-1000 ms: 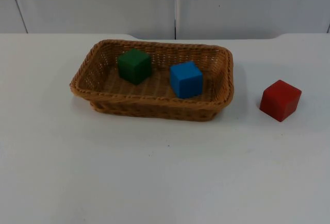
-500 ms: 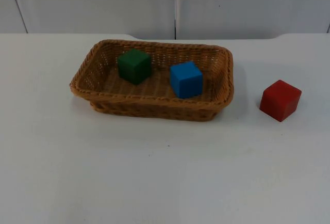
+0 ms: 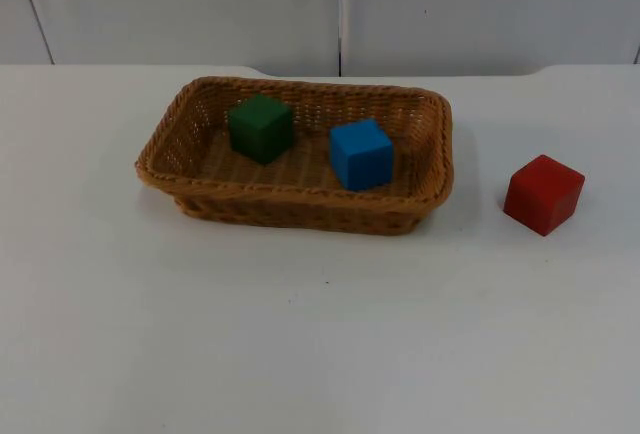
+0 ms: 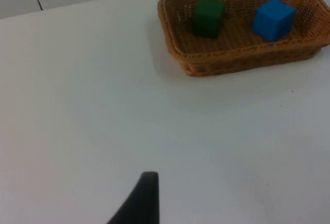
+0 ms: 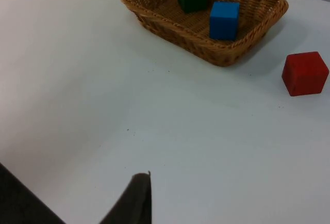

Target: Pick up one cube with each hand and place exactly two cubes into the same basket, leaving the remaining cube outside.

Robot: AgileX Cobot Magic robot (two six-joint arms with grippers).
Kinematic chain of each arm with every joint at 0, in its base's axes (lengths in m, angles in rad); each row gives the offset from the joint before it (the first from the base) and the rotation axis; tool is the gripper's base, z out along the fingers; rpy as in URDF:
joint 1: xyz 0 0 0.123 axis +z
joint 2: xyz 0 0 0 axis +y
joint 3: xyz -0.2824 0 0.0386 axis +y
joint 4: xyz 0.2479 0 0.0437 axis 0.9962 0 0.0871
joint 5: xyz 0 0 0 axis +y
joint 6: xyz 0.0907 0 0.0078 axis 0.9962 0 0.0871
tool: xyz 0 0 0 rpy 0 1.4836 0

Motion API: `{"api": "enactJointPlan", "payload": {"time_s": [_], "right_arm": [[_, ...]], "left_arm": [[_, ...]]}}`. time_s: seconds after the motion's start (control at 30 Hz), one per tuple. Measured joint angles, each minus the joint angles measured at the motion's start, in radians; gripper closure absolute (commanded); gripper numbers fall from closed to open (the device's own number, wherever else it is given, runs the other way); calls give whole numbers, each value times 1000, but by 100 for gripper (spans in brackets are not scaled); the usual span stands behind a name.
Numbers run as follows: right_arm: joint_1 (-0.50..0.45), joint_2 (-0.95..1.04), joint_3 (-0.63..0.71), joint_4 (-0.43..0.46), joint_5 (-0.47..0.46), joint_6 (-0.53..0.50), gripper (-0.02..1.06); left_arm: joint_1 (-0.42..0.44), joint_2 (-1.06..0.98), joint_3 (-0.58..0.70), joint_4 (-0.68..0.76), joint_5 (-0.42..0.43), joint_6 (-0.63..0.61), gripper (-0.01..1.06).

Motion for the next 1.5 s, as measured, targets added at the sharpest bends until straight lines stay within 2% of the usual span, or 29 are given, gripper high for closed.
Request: {"api": "enactJointPlan", "payload": {"time_s": [0.97,1.1,1.23,1.5], "right_arm": [[0,0,0,2,0,0,-1],[0,0,0,2,0,0,-1],[0,0,0,2,0,0,-1],[0,0,0,2,0,0,-1]], "left_arm": [[2,0,0,0,0,0,0],[39,0,0,0,0,0,0],[142,0,0,0,0,0,0],[253,0,0,0,0,0,0]]}}
